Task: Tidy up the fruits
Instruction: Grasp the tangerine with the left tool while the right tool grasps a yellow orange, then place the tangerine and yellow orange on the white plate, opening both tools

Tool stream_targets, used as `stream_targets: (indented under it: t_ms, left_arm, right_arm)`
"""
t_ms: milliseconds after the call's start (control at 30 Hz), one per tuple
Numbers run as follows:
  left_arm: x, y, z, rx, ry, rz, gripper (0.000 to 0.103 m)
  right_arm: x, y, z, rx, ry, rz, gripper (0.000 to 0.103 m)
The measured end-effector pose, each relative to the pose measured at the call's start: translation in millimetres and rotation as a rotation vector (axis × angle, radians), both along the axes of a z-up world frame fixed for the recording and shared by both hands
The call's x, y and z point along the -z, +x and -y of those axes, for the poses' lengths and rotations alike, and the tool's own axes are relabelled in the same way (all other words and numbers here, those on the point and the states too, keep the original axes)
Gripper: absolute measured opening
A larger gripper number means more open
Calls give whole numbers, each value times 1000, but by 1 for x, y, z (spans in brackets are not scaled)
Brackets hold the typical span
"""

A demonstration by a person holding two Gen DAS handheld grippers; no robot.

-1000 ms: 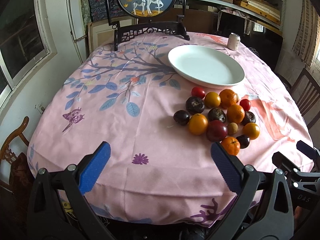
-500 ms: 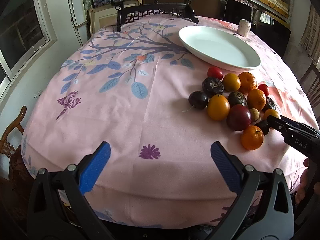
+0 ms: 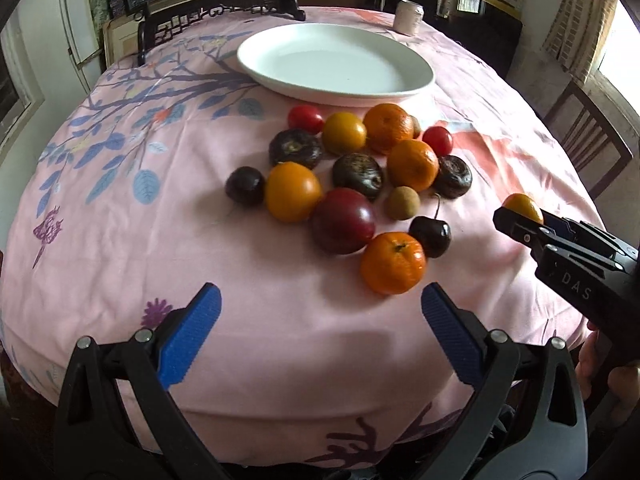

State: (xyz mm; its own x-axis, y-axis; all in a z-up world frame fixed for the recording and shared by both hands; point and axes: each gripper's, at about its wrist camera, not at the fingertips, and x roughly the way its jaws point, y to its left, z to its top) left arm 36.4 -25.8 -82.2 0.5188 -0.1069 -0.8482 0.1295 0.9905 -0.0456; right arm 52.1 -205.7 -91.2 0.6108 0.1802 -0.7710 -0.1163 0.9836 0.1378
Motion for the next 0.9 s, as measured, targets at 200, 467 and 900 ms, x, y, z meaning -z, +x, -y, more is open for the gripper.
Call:
stream_targets:
  t_ms: [200, 467, 900]
  left_arm:
    - [9, 13, 22, -7, 8, -39, 86]
    - [11, 17, 33, 21, -28, -55, 37]
    - [-32, 5, 6, 32, -103, 29, 37]
  right_arm:
    - [1, -5, 14, 6, 25, 6, 37]
    - [-1, -8, 15, -10, 45, 12, 37]
    - [-14, -4, -1, -59, 72, 19, 37]
